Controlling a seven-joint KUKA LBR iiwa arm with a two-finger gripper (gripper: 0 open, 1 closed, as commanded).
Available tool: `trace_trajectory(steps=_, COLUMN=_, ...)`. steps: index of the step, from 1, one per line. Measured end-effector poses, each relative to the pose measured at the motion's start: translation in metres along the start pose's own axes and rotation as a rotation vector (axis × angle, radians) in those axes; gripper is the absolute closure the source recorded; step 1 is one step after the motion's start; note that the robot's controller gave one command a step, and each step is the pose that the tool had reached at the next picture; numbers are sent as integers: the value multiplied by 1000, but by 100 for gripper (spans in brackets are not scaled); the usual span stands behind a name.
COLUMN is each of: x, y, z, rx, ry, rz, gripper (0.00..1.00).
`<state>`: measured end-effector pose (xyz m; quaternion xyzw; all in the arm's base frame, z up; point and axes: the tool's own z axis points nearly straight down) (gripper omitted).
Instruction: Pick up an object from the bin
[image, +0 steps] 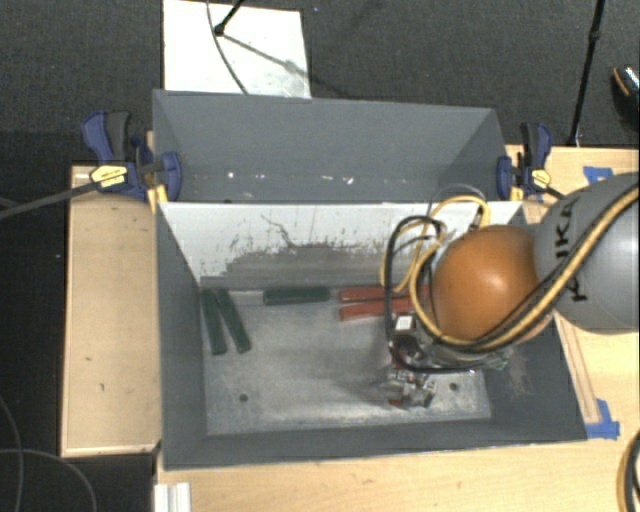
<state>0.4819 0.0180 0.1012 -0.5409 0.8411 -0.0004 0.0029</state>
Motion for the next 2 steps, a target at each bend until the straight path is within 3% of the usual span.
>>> trace_trajectory(steps=1, x=-1, y=-2, z=-70, rx=3, ry=0, rz=5, gripper=100)
trace_trajectory(steps=2, x=-2, y=-3, z=-94, rx=0, ry=1, rz=11, gripper=100)
